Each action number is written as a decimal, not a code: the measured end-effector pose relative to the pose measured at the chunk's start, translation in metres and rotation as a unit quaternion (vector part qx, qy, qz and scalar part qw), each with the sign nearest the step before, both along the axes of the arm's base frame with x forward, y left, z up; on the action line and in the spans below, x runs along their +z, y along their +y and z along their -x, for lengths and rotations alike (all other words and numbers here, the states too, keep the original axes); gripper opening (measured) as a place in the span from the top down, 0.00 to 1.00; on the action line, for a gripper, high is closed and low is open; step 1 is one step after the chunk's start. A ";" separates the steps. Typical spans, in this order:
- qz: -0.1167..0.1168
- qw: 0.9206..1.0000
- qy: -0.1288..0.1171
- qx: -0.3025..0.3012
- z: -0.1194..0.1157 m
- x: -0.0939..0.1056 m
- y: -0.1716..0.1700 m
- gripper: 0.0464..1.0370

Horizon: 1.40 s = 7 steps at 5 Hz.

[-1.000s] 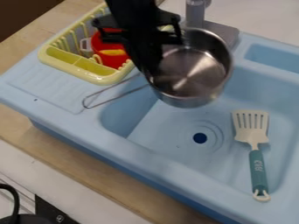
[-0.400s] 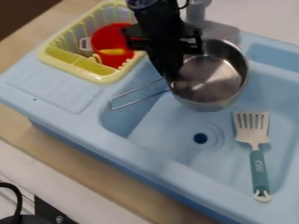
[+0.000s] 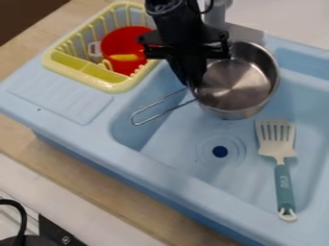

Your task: Put the silver pot to the sink

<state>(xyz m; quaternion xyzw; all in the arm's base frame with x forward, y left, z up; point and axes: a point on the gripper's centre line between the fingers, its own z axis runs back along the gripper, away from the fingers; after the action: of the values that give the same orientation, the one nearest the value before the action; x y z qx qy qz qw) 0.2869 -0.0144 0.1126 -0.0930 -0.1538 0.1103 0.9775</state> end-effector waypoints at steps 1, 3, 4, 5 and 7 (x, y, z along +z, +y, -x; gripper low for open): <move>0.001 1.000 0.014 0.013 0.002 -0.007 0.001 0.99; -0.011 0.999 0.031 0.009 0.013 -0.027 0.006 0.99; -0.014 0.999 0.028 0.009 0.013 -0.029 0.007 0.99; -0.014 0.999 0.025 0.016 0.013 -0.031 0.011 0.99; -0.016 1.000 0.018 0.009 0.010 -0.029 0.016 0.83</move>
<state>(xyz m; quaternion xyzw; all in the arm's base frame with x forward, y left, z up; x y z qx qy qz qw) 0.2766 0.0017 0.0834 -0.0739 -0.1392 0.1178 0.9805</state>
